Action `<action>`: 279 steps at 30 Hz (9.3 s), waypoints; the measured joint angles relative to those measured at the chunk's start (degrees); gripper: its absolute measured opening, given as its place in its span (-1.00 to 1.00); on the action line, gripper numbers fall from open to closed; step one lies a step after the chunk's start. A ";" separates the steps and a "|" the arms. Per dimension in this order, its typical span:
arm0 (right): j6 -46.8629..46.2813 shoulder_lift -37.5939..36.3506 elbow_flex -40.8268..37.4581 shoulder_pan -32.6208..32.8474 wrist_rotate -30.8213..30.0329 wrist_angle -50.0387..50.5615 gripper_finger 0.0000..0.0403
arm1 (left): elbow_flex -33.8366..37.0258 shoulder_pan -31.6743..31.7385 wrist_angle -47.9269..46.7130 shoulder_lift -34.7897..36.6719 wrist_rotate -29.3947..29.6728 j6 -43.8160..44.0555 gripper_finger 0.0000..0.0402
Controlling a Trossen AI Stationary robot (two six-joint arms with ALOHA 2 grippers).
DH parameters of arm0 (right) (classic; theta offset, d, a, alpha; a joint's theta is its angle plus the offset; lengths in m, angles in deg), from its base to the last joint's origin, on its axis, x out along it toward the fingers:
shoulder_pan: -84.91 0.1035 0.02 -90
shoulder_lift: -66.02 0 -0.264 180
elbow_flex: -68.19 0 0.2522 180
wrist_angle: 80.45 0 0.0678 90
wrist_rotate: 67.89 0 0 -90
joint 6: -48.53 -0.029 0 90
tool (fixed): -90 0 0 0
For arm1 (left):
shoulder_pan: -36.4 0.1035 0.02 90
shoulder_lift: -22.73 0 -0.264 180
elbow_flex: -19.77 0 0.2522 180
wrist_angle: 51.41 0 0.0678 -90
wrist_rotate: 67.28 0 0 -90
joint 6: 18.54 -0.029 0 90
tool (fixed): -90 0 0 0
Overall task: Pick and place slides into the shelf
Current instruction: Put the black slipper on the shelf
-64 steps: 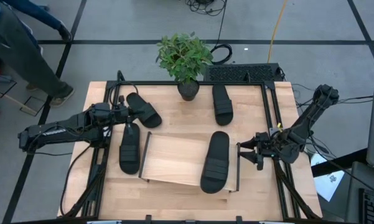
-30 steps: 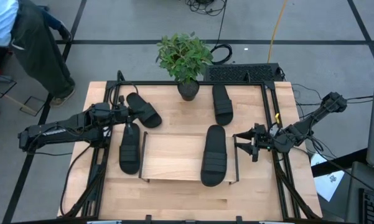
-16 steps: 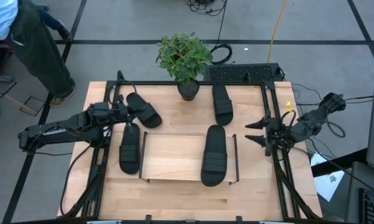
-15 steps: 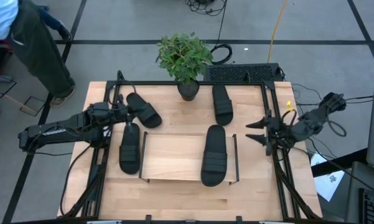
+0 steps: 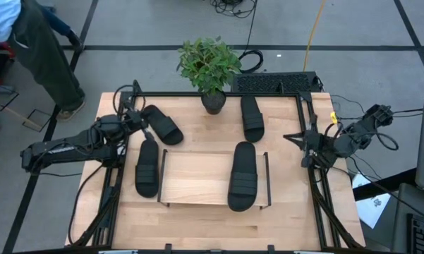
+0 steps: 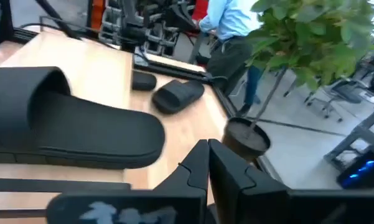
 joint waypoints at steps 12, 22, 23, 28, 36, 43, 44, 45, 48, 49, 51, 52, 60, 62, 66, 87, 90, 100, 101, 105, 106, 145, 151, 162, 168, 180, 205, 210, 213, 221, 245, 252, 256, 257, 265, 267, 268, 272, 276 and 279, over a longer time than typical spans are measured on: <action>1.38 -17.27 5.58 -0.09 12.69 7.15 -1.00 | -0.04 0.72 -0.05 9.05 -17.05 -6.19 -0.97; 4.93 -17.39 1.67 2.42 15.15 4.29 -1.00 | -0.04 9.64 -1.33 10.92 -27.69 -5.84 -0.97; 4.91 -17.45 1.63 2.56 15.05 3.75 -1.00 | -0.04 10.87 -1.26 10.69 -29.35 -6.09 -0.97; -0.61 -18.44 0.46 2.92 13.22 3.24 -1.00 | -0.04 18.07 0.84 7.87 -39.79 -7.15 -0.97; 1.04 -18.41 -8.65 2.61 6.16 -9.03 -1.00 | -0.02 28.94 5.55 0.89 -52.15 -3.24 -0.97; -2.00 -16.90 -12.83 2.59 10.77 -11.60 -1.00 | -0.02 30.84 7.75 0.33 -58.67 -1.22 -0.97; -2.62 -16.35 -14.11 2.55 10.65 -12.43 -1.00 | -0.02 30.84 7.85 0.32 -58.79 -1.22 -0.97; -2.87 -15.89 -15.40 2.36 10.91 -13.39 -1.00 | -0.02 30.84 7.96 0.32 -58.86 -1.22 -0.97; -2.32 -15.01 -19.01 1.41 15.13 -18.02 -1.00 | -0.02 30.84 8.09 0.32 -58.95 -1.28 -0.97; -1.88 -14.84 -19.97 1.02 16.85 -18.79 -1.00 | -0.02 30.84 8.10 0.32 -58.95 -1.29 -0.97; -1.79 -14.69 -21.51 0.25 19.49 -20.09 -1.00 | -0.02 30.84 8.10 0.32 -59.04 -1.25 -0.97; -1.54 -14.98 -21.83 -0.14 22.22 -20.63 -1.00 | -0.02 30.84 8.07 0.32 -59.44 -1.23 -0.97; 2.03 -15.37 -25.04 -4.92 26.49 -32.50 -1.00 | -0.02 30.83 7.64 0.32 -62.48 -1.12 -0.97; 2.28 -15.43 -25.33 -7.78 25.62 -33.40 -1.00 | -0.02 30.84 7.64 0.32 -62.97 -1.07 -0.97; 3.58 -15.62 -25.24 -15.00 25.77 -38.47 -1.00 | -0.02 30.84 7.64 0.32 -63.02 -1.09 -0.97; 4.29 -15.86 -24.59 -27.18 39.16 -37.33 -1.00 | -0.98 33.23 7.30 -1.96 -28.09 1.86 -0.97; 4.31 -15.83 -24.59 -27.18 39.12 -37.27 -1.00 | -4.74 35.58 6.39 -3.38 -27.44 3.28 -0.97; 6.26 -15.54 -25.03 -27.18 39.01 -37.46 -1.00 | -21.80 52.38 -9.20 -18.21 -42.37 7.72 -0.59; 6.42 -15.56 -25.03 -27.18 39.01 -37.57 -1.00 | -23.38 53.99 -10.58 -20.58 -44.98 8.08 -0.53; 4.43 -15.54 -25.30 -27.18 39.12 -37.42 -1.00 | -30.09 57.38 -22.83 -29.53 -51.62 5.99 -0.30; 4.06 -15.56 -25.57 -27.16 39.14 -37.46 -1.00 | -31.45 57.57 -27.12 -31.53 -51.94 4.17 -0.26; 6.00 -15.54 -26.16 -27.14 39.27 -41.15 -1.00 | -29.74 46.79 -48.76 -46.28 -48.43 -0.40 0.51; 5.92 -15.54 -26.16 -27.14 39.27 -41.14 -1.00 | -24.73 45.43 -46.54 -46.30 -49.66 1.14 0.51; 5.79 -15.54 -26.16 -27.14 39.40 -41.10 -1.00 | -21.36 40.45 -38.99 -46.33 -51.96 8.09 0.51; 6.01 -15.54 -26.16 -27.14 39.42 -41.09 -1.00 | -18.67 39.53 -37.54 -46.32 -46.34 9.70 0.51; 6.45 -15.54 -26.16 -27.14 39.44 -40.65 -1.00 | -14.96 36.07 -32.46 -47.11 -47.12 12.67 0.51; 7.34 -15.54 -26.16 -27.14 42.44 -40.68 -1.00 | -16.37 36.31 -26.03 -47.57 -49.66 6.48 -0.98; 7.32 -15.54 -26.16 -27.14 42.44 -40.68 -1.00 | -21.56 36.85 -25.91 -45.28 -48.91 5.11 -0.99; 7.32 -15.54 -26.16 -27.14 42.44 -40.68 -1.00 | -26.14 37.34 -27.99 -43.39 -49.02 4.85 -0.99; 7.32 -15.54 -26.16 -27.14 42.44 -40.68 -1.00 | -42.77 36.88 -42.39 -41.65 -48.85 3.45 -0.99; 7.38 -15.54 -26.16 -27.14 42.44 -40.69 -1.00 | -71.83 11.97 -79.96 -47.58 -54.11 -1.39 -1.00; 7.50 -15.54 -26.16 -27.14 42.44 -40.70 -1.00 | -78.77 3.54 -81.03 -55.24 -57.45 -0.79 -1.00; 7.50 -15.54 -26.16 -27.16 42.44 -40.70 -1.00 | -80.59 -1.98 -80.64 -59.81 -60.23 0.64 -1.00; 7.52 -15.54 -26.16 -27.14 42.44 -40.70 -1.00 | -80.80 -3.47 -80.66 -60.94 -60.48 1.23 -1.00; 7.98 -15.52 -26.16 -27.14 42.44 -40.69 -1.00 | -81.24 -13.14 -77.93 -68.64 -65.81 2.55 -1.00; 7.98 -15.52 -26.16 -27.14 42.44 -40.68 -1.00 | -81.24 -14.63 -76.54 -70.18 -67.24 2.34 -1.00; 7.98 -15.51 -26.16 -27.14 42.44 -40.68 -1.00 | -81.24 -15.17 -75.95 -70.87 -67.94 1.95 -1.00; 7.98 -15.51 -26.16 -27.16 42.44 -40.68 -1.00 | -81.24 -16.00 -74.86 -73.25 -69.74 -0.87 -1.00; 7.97 -15.51 -26.16 -27.14 42.44 -40.68 -1.00 | -81.24 -15.86 -74.52 -75.15 -72.09 -4.14 -1.00; 7.96 -15.52 -26.16 -27.15 42.44 -40.68 -1.00 | -80.86 -15.28 -74.69 -76.22 -72.79 -8.11 -1.00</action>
